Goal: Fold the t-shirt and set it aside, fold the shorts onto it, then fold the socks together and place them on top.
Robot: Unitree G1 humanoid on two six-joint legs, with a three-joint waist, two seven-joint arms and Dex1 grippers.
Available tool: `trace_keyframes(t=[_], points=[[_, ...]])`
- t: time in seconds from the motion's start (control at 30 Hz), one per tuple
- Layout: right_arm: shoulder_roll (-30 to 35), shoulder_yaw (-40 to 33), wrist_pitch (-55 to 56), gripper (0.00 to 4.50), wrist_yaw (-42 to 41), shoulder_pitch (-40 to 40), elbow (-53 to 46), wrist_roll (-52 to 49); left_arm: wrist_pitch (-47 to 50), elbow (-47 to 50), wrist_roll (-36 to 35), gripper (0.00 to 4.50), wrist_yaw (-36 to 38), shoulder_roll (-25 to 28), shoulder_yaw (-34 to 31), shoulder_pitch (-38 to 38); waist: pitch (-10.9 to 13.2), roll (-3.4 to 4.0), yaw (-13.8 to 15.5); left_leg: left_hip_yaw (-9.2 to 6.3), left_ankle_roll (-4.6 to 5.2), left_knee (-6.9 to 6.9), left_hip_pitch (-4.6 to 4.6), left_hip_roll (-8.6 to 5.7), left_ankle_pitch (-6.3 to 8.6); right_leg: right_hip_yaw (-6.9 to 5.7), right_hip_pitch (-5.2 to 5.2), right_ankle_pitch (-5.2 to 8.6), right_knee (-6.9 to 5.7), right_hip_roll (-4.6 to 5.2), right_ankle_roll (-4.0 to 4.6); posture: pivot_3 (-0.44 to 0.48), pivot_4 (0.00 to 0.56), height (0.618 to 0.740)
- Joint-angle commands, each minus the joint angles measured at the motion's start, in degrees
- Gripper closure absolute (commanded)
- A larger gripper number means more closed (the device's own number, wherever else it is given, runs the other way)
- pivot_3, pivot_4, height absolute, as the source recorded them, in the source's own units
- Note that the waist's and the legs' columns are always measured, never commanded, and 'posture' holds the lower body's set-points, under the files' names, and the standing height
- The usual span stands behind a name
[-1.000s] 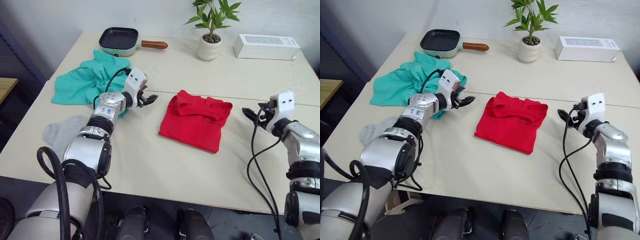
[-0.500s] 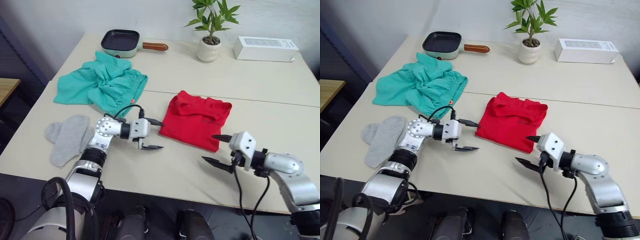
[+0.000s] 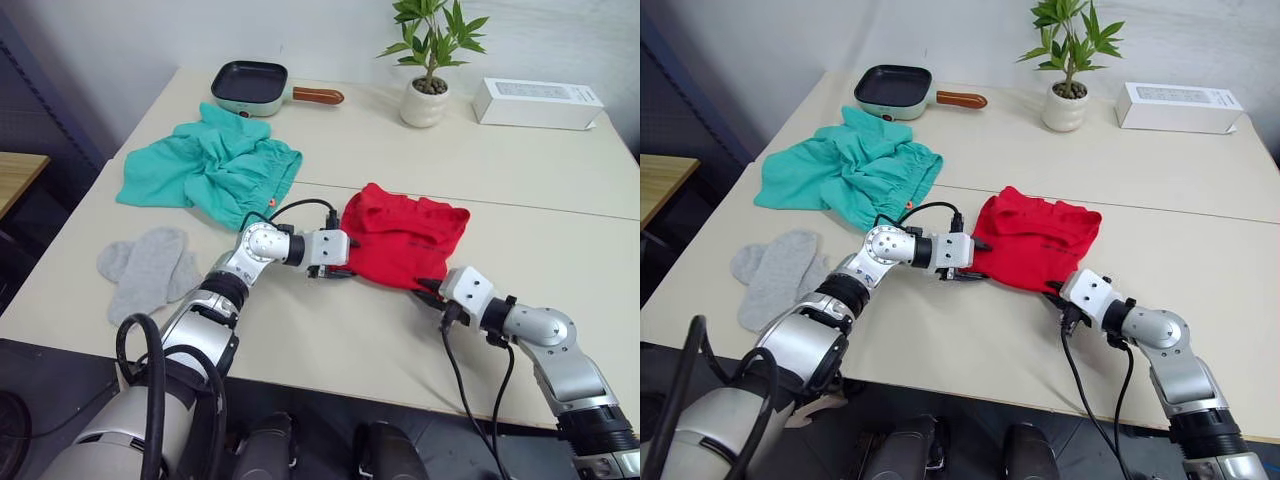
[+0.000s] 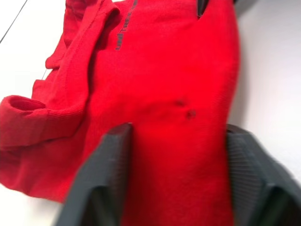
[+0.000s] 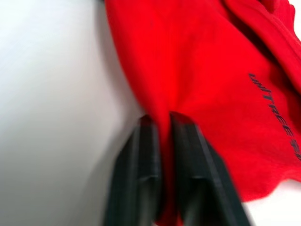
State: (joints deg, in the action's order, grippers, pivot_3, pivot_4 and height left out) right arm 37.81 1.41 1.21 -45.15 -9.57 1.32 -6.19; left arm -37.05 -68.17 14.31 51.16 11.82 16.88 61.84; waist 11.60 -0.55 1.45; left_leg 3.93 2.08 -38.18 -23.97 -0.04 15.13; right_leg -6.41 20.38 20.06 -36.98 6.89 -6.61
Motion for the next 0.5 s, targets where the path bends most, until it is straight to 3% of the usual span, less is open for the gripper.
trace_keyframes(t=[0.03,0.17,0.2,0.37,0.5], points=[[1.2,-2.2,-0.7,4.50,-2.0,2.9,-1.9,-2.6,0.1,-0.3,-0.5,3.07,4.2,0.2,0.2,-1.5,0.0,0.00,0.0,0.00,0.00,0.00,0.00,-0.01,0.00,0.00,0.00,0.00,0.00,0.01,0.00,0.000,0.150,0.740],[3.1,-4.6,-2.2,4.50,-4.7,6.4,-6.9,-6.1,0.1,9.0,-7.3,4.32,17.5,2.5,-0.8,-7.6,0.0,0.03,-0.3,-0.01,0.00,0.10,-0.01,-0.01,0.00,-0.02,0.03,0.00,-0.02,0.00,0.00,0.000,0.150,0.740],[3.6,-5.3,-2.5,4.50,-5.3,7.3,-8.1,-7.2,1.9,13.6,-10.1,4.44,20.8,3.4,-1.1,-9.9,0.0,0.03,-0.4,-0.01,-0.02,0.15,-0.01,0.01,0.01,-0.02,0.05,0.00,0.01,0.00,0.01,0.000,0.150,0.740],[7.4,-8.6,-1.1,4.50,-11.3,13.7,-12.6,-11.1,13.4,39.6,-18.5,4.44,29.9,11.8,-1.0,-22.2,0.0,0.06,-1.0,-0.03,-0.06,0.20,-0.04,0.09,0.03,0.03,0.07,0.01,0.04,-0.04,0.02,0.000,0.150,0.740],[10.9,-9.5,-0.6,4.50,-15.4,18.0,-14.9,-12.7,21.0,54.8,-21.0,4.44,30.1,17.8,-0.9,-30.4,0.0,0.07,-1.3,-0.11,-0.05,0.15,0.00,0.11,0.03,0.35,-0.05,0.00,0.07,0.00,0.02,0.000,0.150,0.740]])
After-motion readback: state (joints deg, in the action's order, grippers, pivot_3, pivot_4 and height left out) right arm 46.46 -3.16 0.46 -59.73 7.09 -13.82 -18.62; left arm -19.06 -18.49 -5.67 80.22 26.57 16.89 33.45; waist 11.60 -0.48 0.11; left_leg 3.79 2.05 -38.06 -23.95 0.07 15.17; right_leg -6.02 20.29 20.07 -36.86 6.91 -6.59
